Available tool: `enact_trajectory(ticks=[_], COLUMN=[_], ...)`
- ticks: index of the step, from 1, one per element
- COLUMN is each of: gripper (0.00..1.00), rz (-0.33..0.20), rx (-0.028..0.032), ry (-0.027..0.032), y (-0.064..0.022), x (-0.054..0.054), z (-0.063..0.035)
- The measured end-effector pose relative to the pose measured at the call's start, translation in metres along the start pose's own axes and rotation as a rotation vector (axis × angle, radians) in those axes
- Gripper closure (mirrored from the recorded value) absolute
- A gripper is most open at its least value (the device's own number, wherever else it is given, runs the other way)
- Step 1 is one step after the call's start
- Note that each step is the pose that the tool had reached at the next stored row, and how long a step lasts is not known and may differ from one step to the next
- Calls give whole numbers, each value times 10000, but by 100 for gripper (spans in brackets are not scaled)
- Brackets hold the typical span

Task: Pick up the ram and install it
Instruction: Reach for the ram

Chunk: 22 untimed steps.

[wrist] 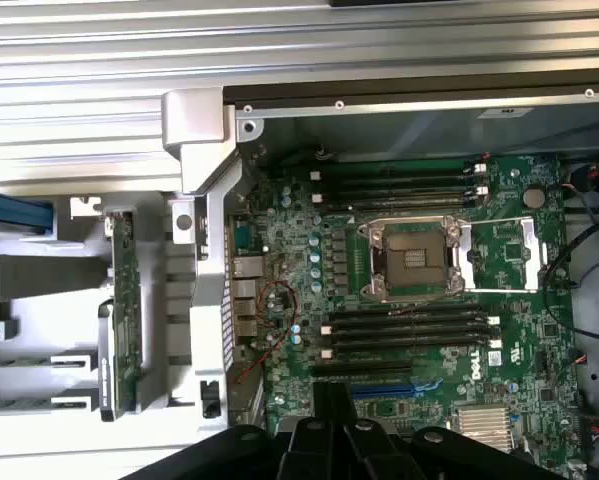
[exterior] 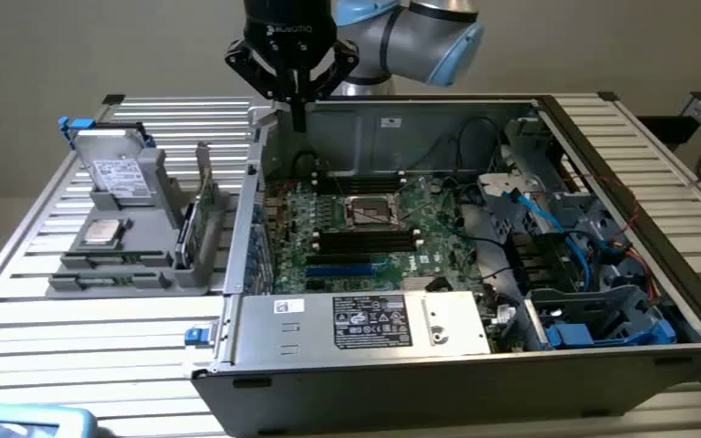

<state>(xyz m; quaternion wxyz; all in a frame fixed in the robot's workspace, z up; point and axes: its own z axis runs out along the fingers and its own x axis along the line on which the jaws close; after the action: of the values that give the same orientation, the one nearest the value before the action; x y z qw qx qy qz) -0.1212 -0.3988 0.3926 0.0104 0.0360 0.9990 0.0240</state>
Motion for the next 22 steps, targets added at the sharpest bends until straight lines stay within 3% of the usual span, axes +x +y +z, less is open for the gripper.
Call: enact_trajectory(ticks=[14, 22], gripper=[89, 89], rz=[3, -10], rx=[0, 31], ry=[-1, 20], y=[0, -23], x=[5, 336], z=[0, -7])
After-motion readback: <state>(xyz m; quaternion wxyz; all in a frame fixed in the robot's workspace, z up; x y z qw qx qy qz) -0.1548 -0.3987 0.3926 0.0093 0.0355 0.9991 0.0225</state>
